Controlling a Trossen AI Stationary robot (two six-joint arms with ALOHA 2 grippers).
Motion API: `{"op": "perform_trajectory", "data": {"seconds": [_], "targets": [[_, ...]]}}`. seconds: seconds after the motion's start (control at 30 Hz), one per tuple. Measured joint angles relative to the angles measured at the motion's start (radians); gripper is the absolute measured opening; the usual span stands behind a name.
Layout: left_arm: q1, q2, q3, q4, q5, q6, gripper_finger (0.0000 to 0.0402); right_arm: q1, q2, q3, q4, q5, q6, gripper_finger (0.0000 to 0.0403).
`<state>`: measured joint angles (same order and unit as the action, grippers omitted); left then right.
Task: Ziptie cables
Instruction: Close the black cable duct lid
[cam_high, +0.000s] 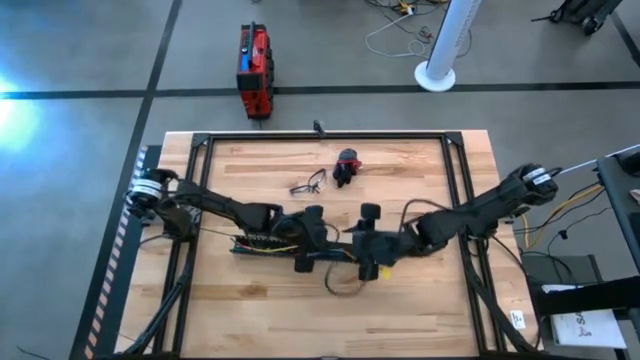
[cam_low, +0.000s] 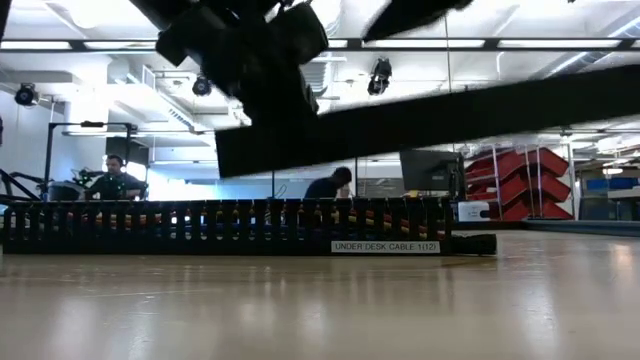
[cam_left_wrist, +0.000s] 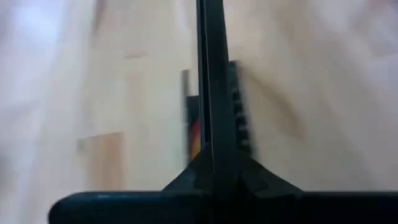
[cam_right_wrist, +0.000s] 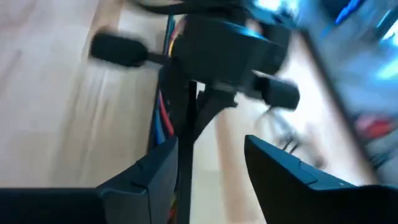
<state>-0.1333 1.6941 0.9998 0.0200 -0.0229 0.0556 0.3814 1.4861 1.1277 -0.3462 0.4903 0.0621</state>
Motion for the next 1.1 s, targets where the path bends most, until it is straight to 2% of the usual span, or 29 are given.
{"op": "perform_trajectory", "data": {"seconds": [0.1, 0.23, 0.37, 0.47, 0.6, 0.77, 0.9, 1.1], "targets": [[0.04, -0.04, -0.003, -0.005, 0.168, -0.07, 0.0, 0.047, 0.041, 0.006, 0.108, 0.081, -0.152, 0.0179], [0.093, -0.062, -0.006, -0.004, 0.361, -0.183, 0.0, 0.063, 0.125, 0.018, 0.215, 0.122, -0.277, 0.0189], [0.119, -0.063, -0.006, -0.013, 0.395, -0.267, 0.0, 0.064, 0.202, 0.053, 0.219, 0.184, -0.352, 0.021], [0.131, -0.063, -0.007, -0.021, 0.476, -0.277, 0.0, 0.066, 0.231, 0.075, 0.224, 0.221, -0.401, 0.0233], [0.15, -0.079, -0.007, -0.014, 0.567, -0.286, 0.0, 0.067, 0.245, 0.078, 0.222, 0.22, -0.445, 0.0264], [0.173, -0.12, -0.007, -0.019, 0.587, -0.287, 0.0, 0.07, 0.252, 0.074, 0.218, 0.239, -0.474, 0.0295], [0.175, -0.141, -0.007, -0.018, 0.613, -0.288, 0.0, 0.072, 0.255, 0.074, 0.219, 0.315, -0.515, 0.0304], [0.175, -0.147, -0.007, -0.026, 0.644, -0.312, 0.0, 0.072, 0.255, 0.074, 0.221, 0.326, -0.516, 0.029]]}}
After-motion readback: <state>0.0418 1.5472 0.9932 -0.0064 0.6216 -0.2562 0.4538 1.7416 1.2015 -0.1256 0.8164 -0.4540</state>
